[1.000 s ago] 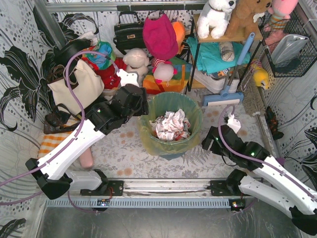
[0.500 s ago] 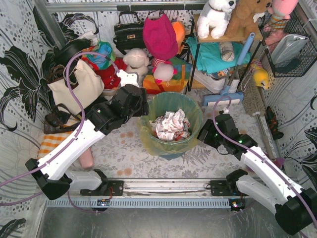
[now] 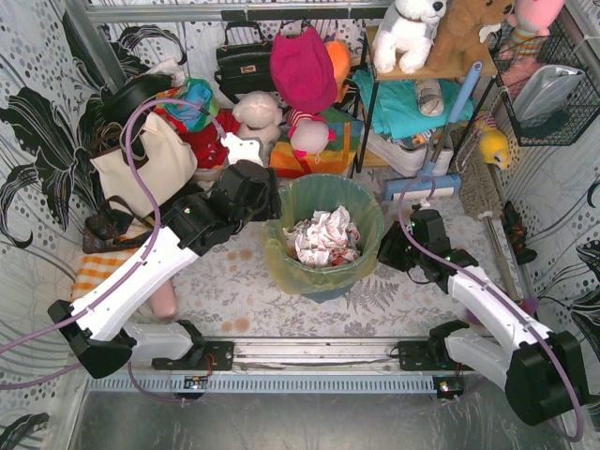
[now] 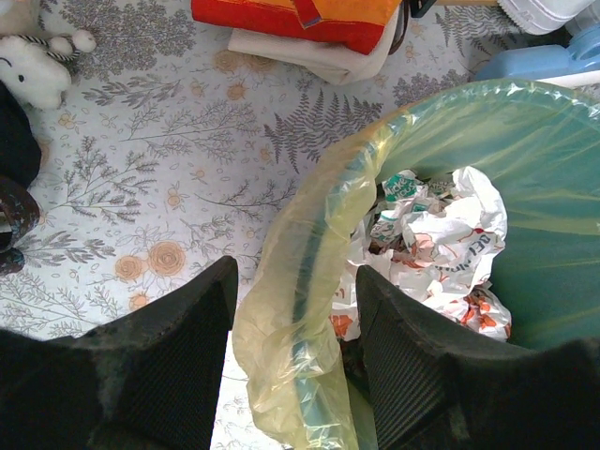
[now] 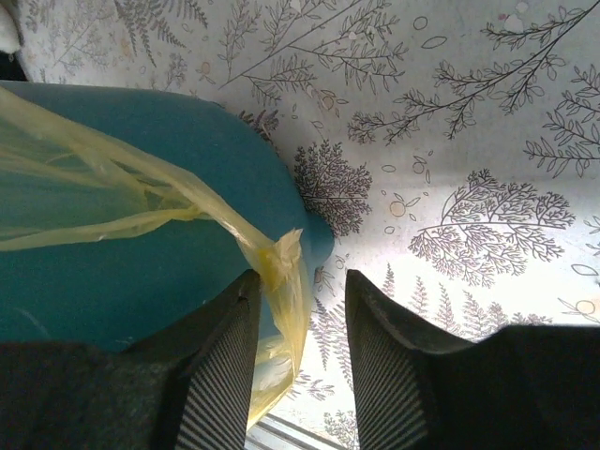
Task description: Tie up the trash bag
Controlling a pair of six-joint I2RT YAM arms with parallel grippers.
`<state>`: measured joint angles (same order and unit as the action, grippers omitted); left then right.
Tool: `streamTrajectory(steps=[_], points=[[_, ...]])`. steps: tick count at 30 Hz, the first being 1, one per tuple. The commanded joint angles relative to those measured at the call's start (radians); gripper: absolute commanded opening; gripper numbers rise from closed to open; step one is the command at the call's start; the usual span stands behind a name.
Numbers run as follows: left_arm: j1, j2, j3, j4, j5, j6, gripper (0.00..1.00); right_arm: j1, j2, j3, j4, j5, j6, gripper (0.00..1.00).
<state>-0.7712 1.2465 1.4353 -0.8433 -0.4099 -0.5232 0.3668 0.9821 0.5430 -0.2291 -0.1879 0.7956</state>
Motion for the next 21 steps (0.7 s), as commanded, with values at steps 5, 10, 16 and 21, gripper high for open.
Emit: streamTrajectory(steps=[5, 10, 16, 21], points=[[0.007, -0.101, 0.002, -0.012, -0.071, -0.055, 0.64, -0.025, 0.038, -0.046, 0.097, -0.073, -0.027, 0.34], [0.007, -0.172, -0.015, -0.029, -0.092, -0.091, 0.64, -0.028, 0.035, -0.059, 0.119, -0.120, -0.029, 0.33], [0.007, -0.230, -0.071, -0.149, -0.087, -0.192, 0.64, -0.028, 0.048, -0.071, 0.134, -0.159, -0.044, 0.30], [0.007, -0.317, -0.175, -0.199, -0.079, -0.277, 0.64, -0.028, 0.054, -0.060, 0.111, -0.150, -0.056, 0.03]])
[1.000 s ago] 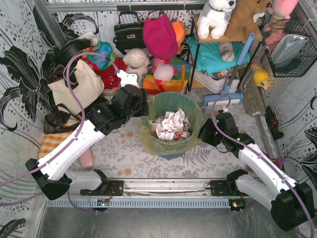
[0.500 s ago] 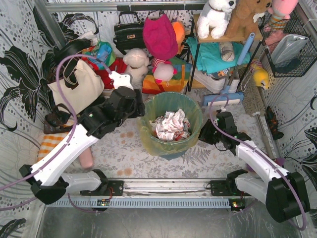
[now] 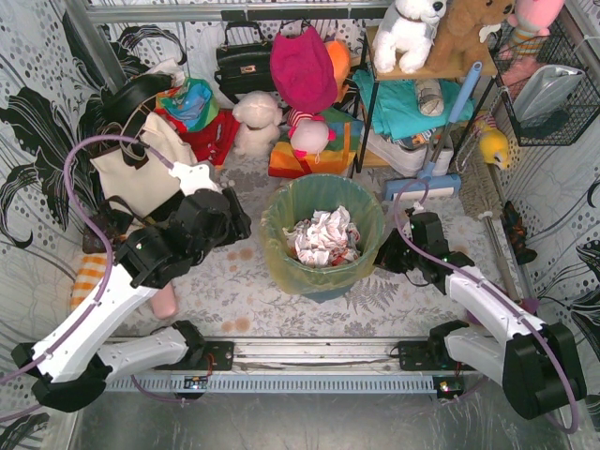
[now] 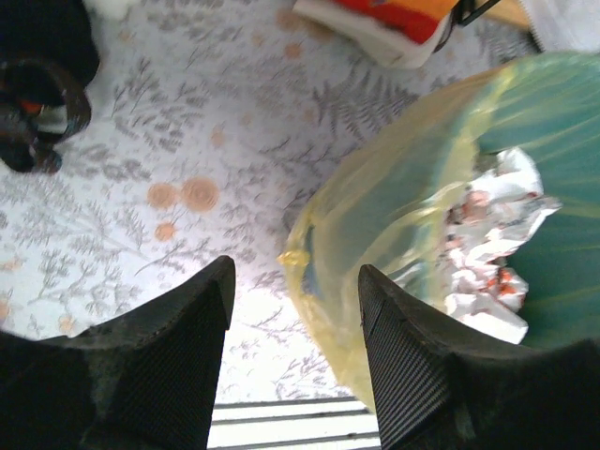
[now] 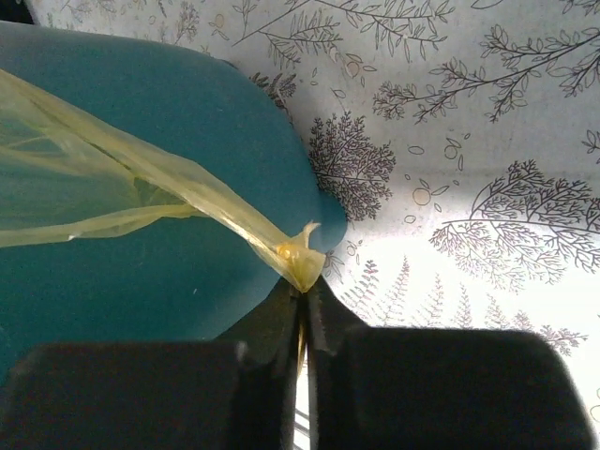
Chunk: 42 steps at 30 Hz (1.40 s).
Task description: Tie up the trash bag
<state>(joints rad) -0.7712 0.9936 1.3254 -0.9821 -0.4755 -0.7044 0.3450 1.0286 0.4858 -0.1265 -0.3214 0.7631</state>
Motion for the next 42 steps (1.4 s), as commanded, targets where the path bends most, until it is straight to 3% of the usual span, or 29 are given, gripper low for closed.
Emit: streamTrajectory(steps=[1, 10, 24, 32, 42], points=[[0.007, -0.080, -0.093, -0.063, -0.008, -0.108, 0.64, -0.006, 0.009, 0.000, 0.004, -0.017, -0.025, 0.00], [0.008, -0.149, -0.316, -0.036, 0.078, -0.269, 0.62, -0.008, 0.017, 0.058, -0.075, -0.004, -0.053, 0.00], [0.013, -0.194, -0.797, 0.611, 0.316, -0.246, 0.66, -0.007, 0.050, 0.101, -0.099, -0.002, -0.057, 0.00], [0.021, -0.116, -0.854, 0.780, 0.339, -0.209, 0.70, -0.008, 0.015, 0.089, -0.124, 0.017, -0.045, 0.00], [0.027, 0.000, -0.881, 0.865, 0.312, -0.211, 0.65, -0.007, 0.008, 0.094, -0.136, 0.022, -0.041, 0.00]])
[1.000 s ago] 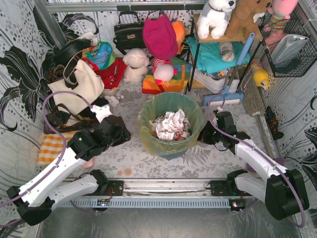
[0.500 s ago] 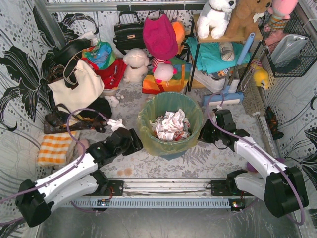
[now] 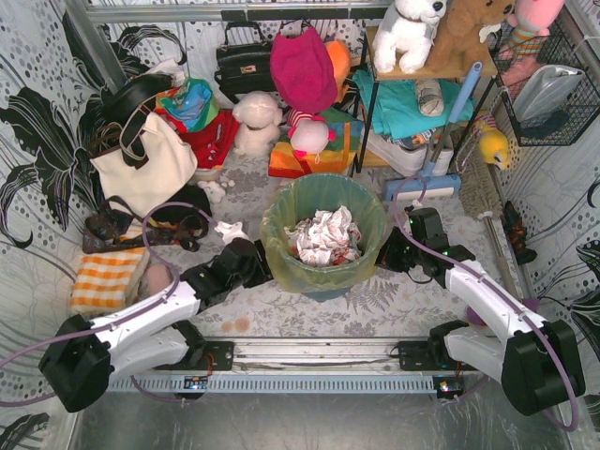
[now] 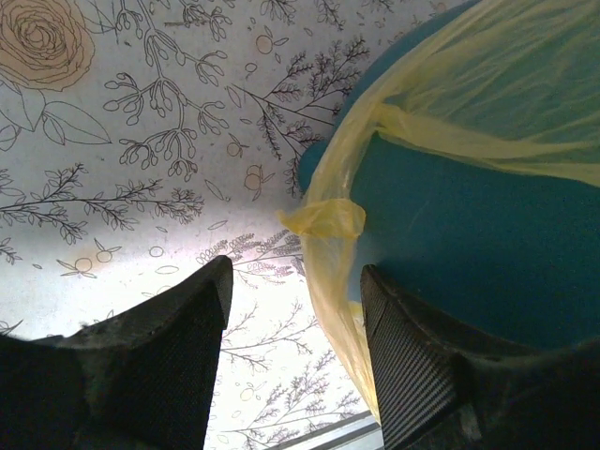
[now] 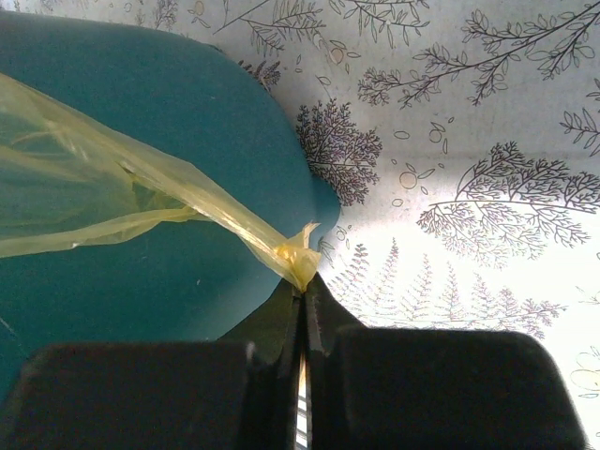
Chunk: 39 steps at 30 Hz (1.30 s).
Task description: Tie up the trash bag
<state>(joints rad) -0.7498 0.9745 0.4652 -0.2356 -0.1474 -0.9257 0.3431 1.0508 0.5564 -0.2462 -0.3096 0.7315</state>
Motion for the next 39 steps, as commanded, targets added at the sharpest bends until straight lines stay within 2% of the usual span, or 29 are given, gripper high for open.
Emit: streamTrajectory(steps=[1, 13, 21, 34, 39], points=[[0.006, 0.025, -0.028, 0.135, -0.014, 0.011, 0.65, -0.006, -0.013, 0.023, -0.016, 0.009, -0.008, 0.00], [0.007, 0.062, -0.148, 0.381, -0.033, -0.023, 0.64, -0.006, 0.004, 0.014, -0.001, -0.003, -0.003, 0.00], [0.008, 0.053, -0.179, 0.479, -0.061, -0.017, 0.63, -0.006, 0.001, 0.020, -0.005, 0.000, -0.001, 0.00], [0.019, 0.090, -0.172, 0.529, -0.075, 0.012, 0.59, -0.006, 0.002, 0.023, -0.005, 0.006, 0.000, 0.00], [0.021, 0.122, -0.169, 0.553, -0.064, 0.014, 0.53, -0.005, -0.002, 0.023, -0.008, 0.007, -0.001, 0.00]])
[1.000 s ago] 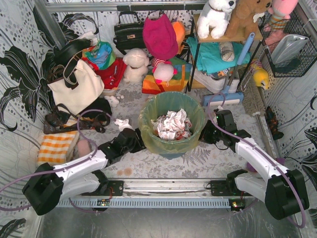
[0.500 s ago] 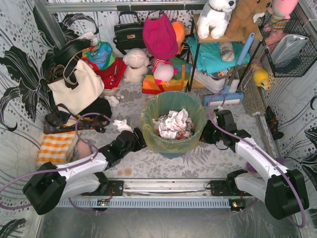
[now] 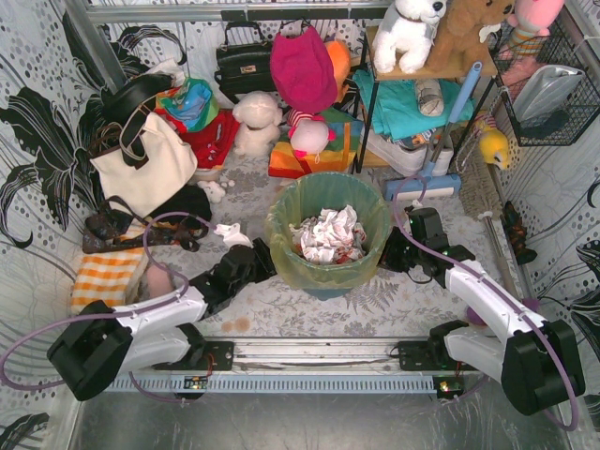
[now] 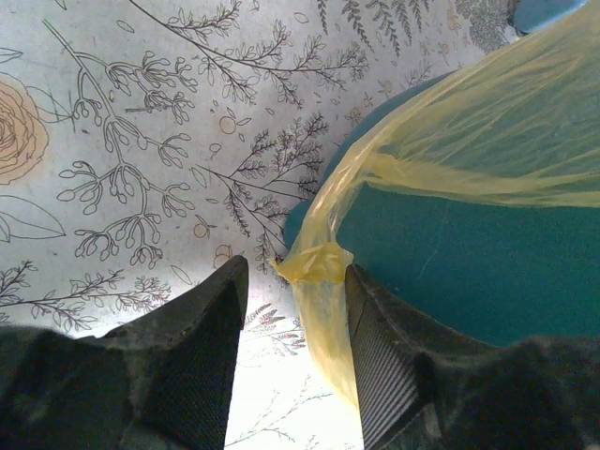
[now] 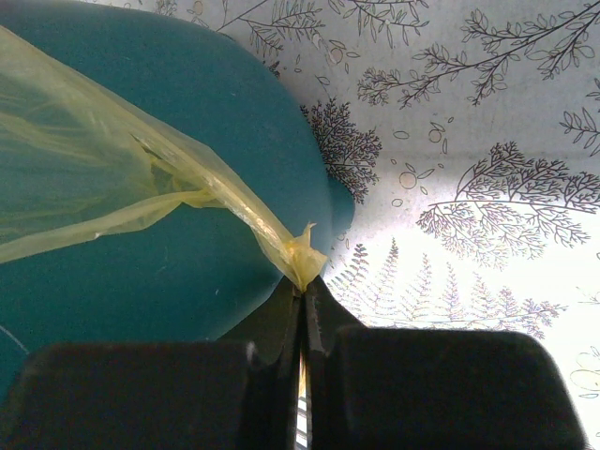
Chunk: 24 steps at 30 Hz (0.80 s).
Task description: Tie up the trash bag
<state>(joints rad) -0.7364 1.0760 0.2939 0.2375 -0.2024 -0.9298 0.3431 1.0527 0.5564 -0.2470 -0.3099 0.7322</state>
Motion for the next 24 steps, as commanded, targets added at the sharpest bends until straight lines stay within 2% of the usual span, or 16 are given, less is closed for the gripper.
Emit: streamTrajectory(steps=[1, 7, 13, 21, 24], points=[[0.008, 0.030, 0.004, 0.072, -0.012, 0.012, 0.52, -0.006, -0.004, 0.022, -0.008, 0.008, -0.001, 0.00], [0.013, 0.069, 0.034, 0.024, -0.012, 0.013, 0.41, -0.006, -0.002, 0.020, -0.003, 0.006, 0.001, 0.00], [0.015, 0.042, 0.057, -0.053, -0.025, 0.016, 0.22, -0.006, -0.049, 0.003, -0.009, 0.039, 0.016, 0.00], [0.015, -0.134, 0.068, -0.229, -0.062, 0.013, 0.01, -0.007, -0.176, -0.012, -0.088, 0.140, 0.043, 0.00], [0.014, -0.200, 0.077, -0.301, -0.071, 0.008, 0.00, -0.006, -0.229, -0.012, -0.121, 0.173, 0.054, 0.00]])
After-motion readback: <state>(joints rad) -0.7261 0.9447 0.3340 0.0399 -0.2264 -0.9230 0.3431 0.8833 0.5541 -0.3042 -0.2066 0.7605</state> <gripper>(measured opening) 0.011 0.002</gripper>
